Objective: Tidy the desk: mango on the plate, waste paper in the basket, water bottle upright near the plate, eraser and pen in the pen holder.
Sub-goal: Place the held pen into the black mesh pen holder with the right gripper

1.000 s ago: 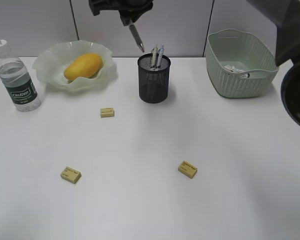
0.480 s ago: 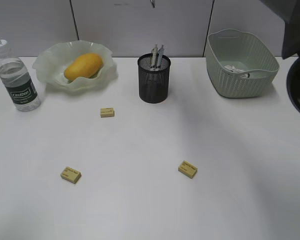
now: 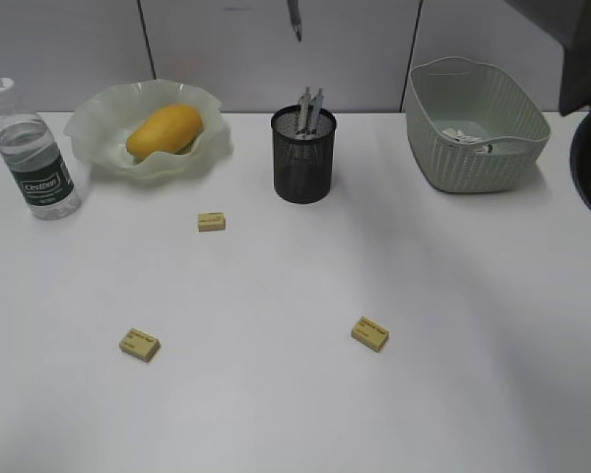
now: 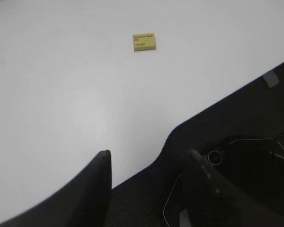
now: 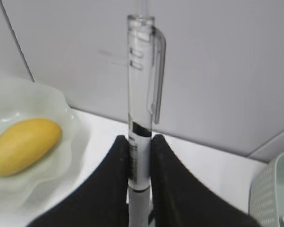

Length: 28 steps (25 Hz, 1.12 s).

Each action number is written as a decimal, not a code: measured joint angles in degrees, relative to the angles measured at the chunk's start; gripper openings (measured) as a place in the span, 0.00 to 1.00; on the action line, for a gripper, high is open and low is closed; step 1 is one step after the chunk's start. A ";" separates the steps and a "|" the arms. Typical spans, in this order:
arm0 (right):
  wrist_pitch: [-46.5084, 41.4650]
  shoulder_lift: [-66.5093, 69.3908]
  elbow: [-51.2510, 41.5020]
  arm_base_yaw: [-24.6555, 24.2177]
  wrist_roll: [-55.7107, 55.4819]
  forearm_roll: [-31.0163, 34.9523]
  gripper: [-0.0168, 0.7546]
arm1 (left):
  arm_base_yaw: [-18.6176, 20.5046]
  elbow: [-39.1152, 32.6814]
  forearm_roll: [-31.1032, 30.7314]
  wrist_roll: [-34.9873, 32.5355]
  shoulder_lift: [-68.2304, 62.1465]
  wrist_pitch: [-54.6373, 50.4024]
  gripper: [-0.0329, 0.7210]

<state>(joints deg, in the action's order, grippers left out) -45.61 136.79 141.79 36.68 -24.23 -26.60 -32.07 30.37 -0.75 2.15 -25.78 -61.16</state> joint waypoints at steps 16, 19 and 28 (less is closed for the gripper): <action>11.93 -17.87 -35.51 -1.82 5.13 5.10 0.17 | 0.00 0.00 0.00 0.00 0.00 0.00 0.54; 26.17 -19.32 -43.75 -1.82 2.62 2.98 0.17 | 0.00 0.00 0.00 0.00 0.00 0.00 0.54; 43.51 -14.57 -47.73 -2.75 1.13 0.53 0.17 | 0.00 0.00 0.00 0.00 0.00 0.00 0.54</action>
<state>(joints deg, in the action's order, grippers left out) -2.10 122.22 94.06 33.94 -23.10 -26.07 -32.07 30.37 -0.75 2.15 -25.78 -61.16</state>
